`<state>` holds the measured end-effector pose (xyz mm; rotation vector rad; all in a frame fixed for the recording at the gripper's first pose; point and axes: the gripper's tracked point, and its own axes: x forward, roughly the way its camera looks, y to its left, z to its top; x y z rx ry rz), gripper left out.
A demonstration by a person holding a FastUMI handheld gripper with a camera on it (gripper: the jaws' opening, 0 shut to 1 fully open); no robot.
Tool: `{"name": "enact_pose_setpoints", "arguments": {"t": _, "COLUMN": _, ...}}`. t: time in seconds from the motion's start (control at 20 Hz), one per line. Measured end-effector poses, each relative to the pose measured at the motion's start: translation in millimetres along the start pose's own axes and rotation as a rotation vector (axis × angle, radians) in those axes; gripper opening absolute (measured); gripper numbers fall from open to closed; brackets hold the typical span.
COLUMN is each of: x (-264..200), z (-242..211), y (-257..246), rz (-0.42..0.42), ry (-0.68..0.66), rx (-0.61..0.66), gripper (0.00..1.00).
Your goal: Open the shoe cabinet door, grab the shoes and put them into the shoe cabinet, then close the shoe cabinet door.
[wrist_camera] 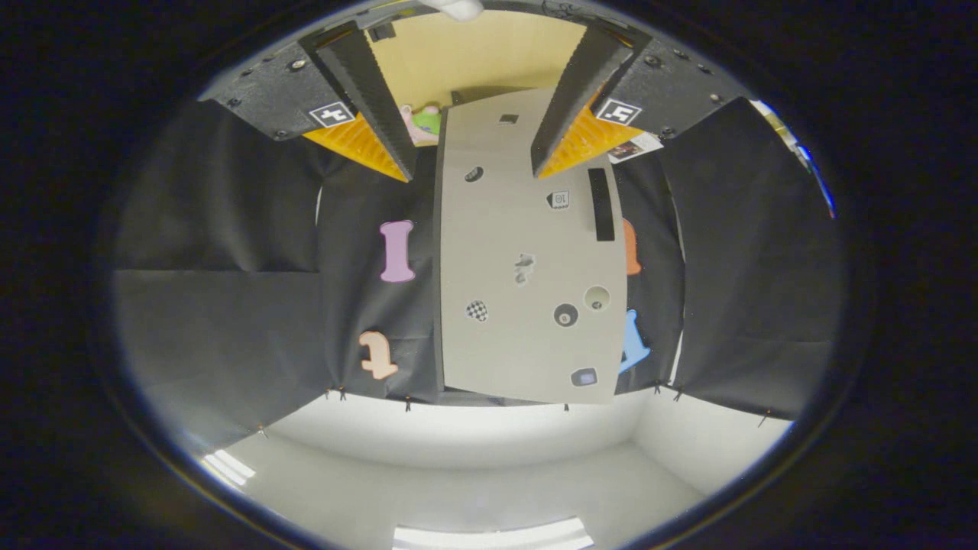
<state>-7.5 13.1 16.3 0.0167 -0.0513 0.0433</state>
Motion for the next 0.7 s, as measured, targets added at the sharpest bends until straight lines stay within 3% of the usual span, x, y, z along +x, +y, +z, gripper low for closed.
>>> {"name": "enact_pose_setpoints", "arguments": {"t": 0.7, "x": -27.4, "z": -13.9, "y": -12.5, "rz": -0.042, "ry": 0.031, "rx": 0.035, "gripper": 0.99}}
